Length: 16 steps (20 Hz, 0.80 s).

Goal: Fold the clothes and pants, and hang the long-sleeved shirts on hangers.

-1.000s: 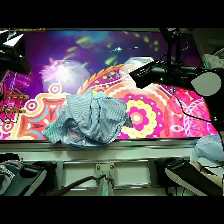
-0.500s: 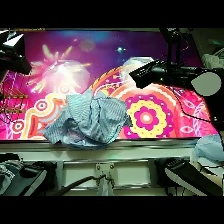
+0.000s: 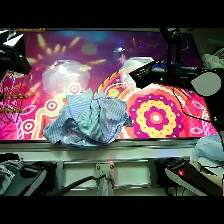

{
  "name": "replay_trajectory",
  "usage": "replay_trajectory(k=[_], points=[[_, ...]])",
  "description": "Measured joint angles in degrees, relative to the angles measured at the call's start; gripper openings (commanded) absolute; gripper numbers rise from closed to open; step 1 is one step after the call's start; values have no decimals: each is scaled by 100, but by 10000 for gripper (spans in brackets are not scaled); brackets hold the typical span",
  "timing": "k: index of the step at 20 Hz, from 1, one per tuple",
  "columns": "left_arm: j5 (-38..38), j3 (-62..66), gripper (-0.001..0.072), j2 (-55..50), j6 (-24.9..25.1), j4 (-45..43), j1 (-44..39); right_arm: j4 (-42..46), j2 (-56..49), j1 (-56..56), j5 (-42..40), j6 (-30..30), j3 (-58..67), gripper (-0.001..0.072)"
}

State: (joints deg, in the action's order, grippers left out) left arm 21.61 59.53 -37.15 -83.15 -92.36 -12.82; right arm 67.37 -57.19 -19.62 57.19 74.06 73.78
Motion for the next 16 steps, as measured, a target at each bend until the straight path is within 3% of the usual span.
replay_trajectory(k=[6,16], points=[[-122,0,333,-2,2,0,0,0,0,0,-214,0,0,425],[-542,0,330,-2,0,74,0,-87,0,-2,-1504,0,4,424]])
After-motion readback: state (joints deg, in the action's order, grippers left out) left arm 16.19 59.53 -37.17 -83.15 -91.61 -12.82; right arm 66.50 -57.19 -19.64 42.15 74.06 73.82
